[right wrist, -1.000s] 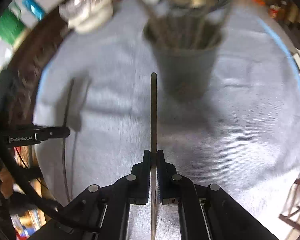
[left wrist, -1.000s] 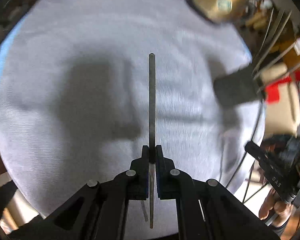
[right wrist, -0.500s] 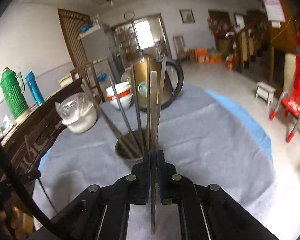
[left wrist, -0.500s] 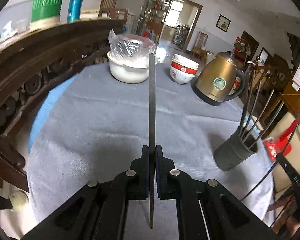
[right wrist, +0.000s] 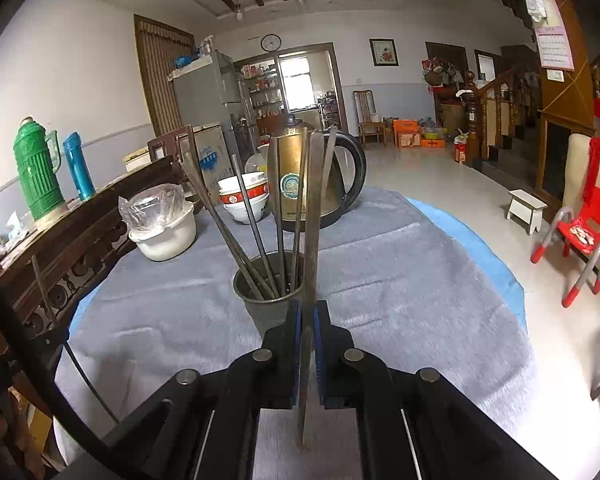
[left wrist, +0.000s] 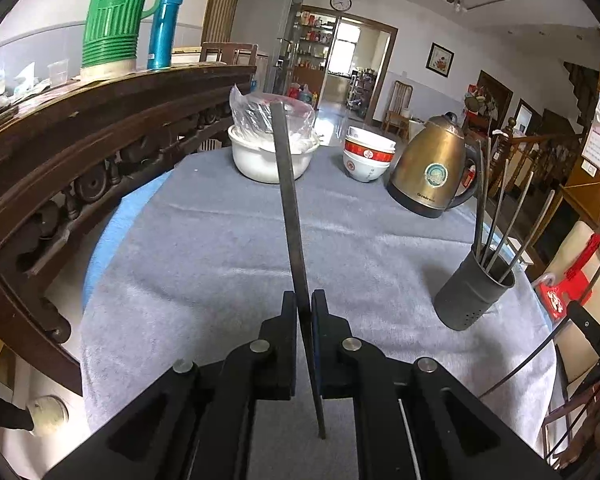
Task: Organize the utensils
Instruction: 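Lift the left gripper's chopstick upright while the right gripper lifts its chopstick upright, then lower the left gripper's chopstick into the grey cup while the right gripper lowers its chopstick in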
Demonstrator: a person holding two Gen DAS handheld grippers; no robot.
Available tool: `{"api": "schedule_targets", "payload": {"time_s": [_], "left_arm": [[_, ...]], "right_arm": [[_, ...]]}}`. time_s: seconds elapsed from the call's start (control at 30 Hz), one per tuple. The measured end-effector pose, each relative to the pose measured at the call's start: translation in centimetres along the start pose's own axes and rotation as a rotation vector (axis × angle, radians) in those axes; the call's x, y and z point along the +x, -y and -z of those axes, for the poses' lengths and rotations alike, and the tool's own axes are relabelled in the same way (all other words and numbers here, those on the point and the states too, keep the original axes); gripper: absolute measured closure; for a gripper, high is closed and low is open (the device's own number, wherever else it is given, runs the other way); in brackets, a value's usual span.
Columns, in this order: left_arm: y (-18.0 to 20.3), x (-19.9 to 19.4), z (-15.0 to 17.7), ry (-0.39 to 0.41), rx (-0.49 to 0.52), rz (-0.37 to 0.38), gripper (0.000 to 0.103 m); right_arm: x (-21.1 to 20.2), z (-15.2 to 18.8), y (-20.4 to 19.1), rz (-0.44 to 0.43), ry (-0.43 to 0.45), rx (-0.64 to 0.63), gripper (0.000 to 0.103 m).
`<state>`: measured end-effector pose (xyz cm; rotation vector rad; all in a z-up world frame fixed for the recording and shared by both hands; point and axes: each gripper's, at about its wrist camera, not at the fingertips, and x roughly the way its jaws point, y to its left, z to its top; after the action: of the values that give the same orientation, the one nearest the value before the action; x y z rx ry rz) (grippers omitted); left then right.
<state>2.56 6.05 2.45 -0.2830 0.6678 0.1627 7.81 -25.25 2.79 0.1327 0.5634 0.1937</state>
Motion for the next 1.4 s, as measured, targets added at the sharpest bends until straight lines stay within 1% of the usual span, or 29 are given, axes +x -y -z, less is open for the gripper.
{"api": "schedule_targets", "payload": {"time_s": [0.2,0.27,0.5,0.7,0.83,0.93,1.17,1.4], "left_arm": [[-0.7,-0.3,-0.3,-0.007,-0.042,0.02,0.097],[-1.0,-0.5,-0.6,-0.009,-0.074,0.041,0.097],[-0.9,-1.5,-2.0,0.019,-0.115,0.08,0.097],[-0.3,-2.4,-3.6,0.038,-0.176,0.159,0.097],[0.9,-2.7,-5.1,0.062,-0.198,0.207,0.097],[2.3,-2.9,-6.1,0.087,-0.191,0.223,0.097],[5.9,-2.8,-8.7,0.128,-0.2,0.298,0.097],[8.9,-2.2,-10.6,0.16,-0.181,0.334,0.097]], "right_arm": [[-0.2,-0.1,1.3,-0.008,-0.011,0.04,0.096],[-0.3,-0.5,1.7,-0.011,-0.001,0.061,0.097],[-1.1,-1.7,2.4,-0.033,0.024,0.101,0.097],[-2.1,-2.9,2.9,-0.066,0.052,0.144,0.097],[-2.8,-3.9,3.2,-0.083,0.08,0.164,0.097],[-3.4,-4.8,3.7,-0.098,0.102,0.186,0.097],[-4.5,-6.7,4.1,-0.11,0.156,0.201,0.097],[-4.7,-8.7,4.4,-0.115,0.205,0.211,0.097]]}}
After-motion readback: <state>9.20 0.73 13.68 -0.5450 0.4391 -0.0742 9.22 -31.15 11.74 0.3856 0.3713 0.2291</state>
